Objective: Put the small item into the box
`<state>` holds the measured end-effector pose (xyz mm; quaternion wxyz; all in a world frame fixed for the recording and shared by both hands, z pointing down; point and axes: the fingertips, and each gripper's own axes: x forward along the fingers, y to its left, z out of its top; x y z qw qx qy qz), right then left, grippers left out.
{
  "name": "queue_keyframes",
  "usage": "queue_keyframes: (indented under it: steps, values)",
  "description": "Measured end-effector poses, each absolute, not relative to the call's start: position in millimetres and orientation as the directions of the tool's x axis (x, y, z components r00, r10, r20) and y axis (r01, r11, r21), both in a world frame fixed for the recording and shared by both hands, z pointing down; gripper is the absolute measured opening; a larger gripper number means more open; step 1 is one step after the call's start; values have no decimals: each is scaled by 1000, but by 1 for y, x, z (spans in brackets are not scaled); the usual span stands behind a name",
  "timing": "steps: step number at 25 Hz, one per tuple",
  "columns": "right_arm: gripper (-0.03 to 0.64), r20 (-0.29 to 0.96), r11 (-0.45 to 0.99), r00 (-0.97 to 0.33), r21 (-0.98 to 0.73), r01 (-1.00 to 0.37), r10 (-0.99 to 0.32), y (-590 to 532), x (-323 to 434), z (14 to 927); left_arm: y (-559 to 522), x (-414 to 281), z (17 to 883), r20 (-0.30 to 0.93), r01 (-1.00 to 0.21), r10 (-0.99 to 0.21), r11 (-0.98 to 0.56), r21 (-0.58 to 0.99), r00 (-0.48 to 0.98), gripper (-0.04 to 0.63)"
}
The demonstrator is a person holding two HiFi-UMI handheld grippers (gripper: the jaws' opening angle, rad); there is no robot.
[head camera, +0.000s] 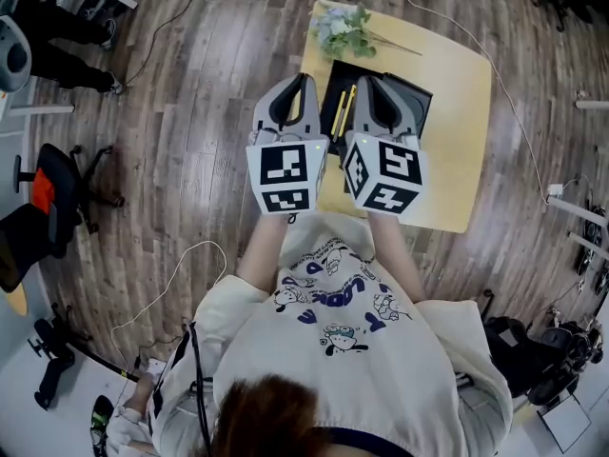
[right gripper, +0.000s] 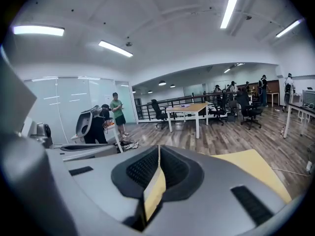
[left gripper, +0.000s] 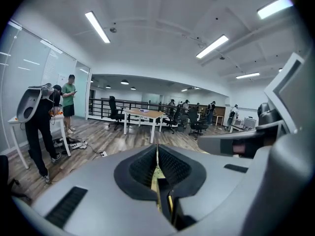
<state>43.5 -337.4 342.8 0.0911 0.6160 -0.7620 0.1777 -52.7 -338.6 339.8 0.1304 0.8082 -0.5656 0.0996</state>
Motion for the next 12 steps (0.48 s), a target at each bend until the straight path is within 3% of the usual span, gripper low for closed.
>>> queue_keyframes:
  steps: [12]
  values:
    - [35,226,211,-227,-90,-973,-947,-331,42,303,-335,-49,298,205,-937,-914,-343,68,349,23]
